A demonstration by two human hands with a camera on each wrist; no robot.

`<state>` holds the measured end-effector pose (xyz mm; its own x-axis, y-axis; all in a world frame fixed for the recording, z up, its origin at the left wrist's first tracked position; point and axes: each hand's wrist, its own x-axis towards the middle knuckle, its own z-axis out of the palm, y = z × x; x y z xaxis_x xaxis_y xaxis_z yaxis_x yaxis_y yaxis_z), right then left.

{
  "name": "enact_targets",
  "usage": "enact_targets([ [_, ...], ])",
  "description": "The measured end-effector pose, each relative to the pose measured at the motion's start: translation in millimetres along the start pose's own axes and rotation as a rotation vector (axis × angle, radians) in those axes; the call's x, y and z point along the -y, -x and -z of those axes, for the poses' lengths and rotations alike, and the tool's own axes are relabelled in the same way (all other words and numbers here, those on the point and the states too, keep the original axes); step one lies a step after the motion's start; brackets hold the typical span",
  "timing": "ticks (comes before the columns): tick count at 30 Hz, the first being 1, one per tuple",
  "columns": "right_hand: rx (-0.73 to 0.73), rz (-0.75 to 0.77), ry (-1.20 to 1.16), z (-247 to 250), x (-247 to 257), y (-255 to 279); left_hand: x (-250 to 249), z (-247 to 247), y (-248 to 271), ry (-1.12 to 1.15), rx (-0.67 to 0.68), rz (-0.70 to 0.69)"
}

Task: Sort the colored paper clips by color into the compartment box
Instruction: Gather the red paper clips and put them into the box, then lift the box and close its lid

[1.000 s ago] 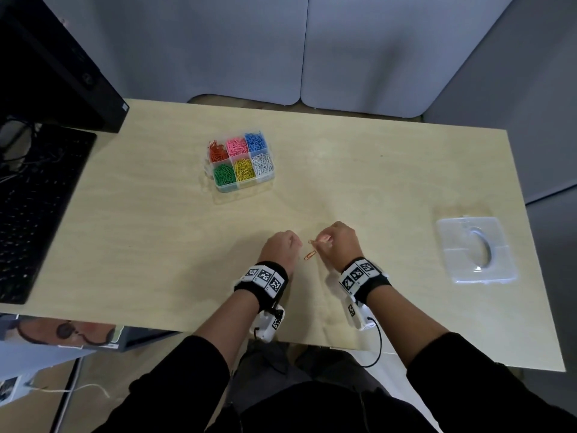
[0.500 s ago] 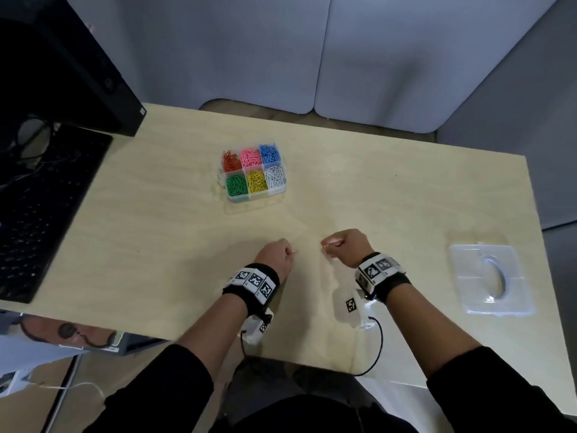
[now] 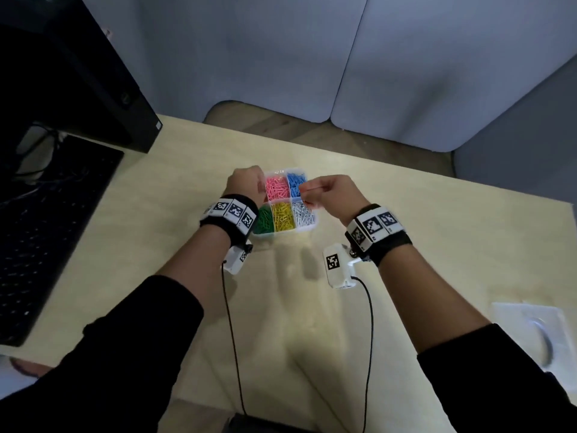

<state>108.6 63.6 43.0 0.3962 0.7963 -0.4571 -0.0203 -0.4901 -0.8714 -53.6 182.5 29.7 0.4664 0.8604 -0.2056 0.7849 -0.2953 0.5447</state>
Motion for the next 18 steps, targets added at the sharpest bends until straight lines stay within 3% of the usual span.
enact_targets([
  [5, -0.059, 0.085, 0.266, -29.6, 19.9, -36.9, 17.4, -5.5, -7.9, 0.126, 0.033, 0.037],
  [10, -0.072, 0.138, 0.484, -71.2, 31.7, -61.3, 33.8, 2.7, -4.1, 0.334, -0.172, 0.067],
  [16, 0.132, 0.199, 0.653, -89.6, 33.9, -61.3, 51.0, 3.3, 13.3, 0.486, -0.297, 0.109],
  [18, 0.145, 0.203, 0.542, -79.1, 31.2, -55.4, 50.3, -0.6, 20.5, 0.524, -0.293, 0.108],
])
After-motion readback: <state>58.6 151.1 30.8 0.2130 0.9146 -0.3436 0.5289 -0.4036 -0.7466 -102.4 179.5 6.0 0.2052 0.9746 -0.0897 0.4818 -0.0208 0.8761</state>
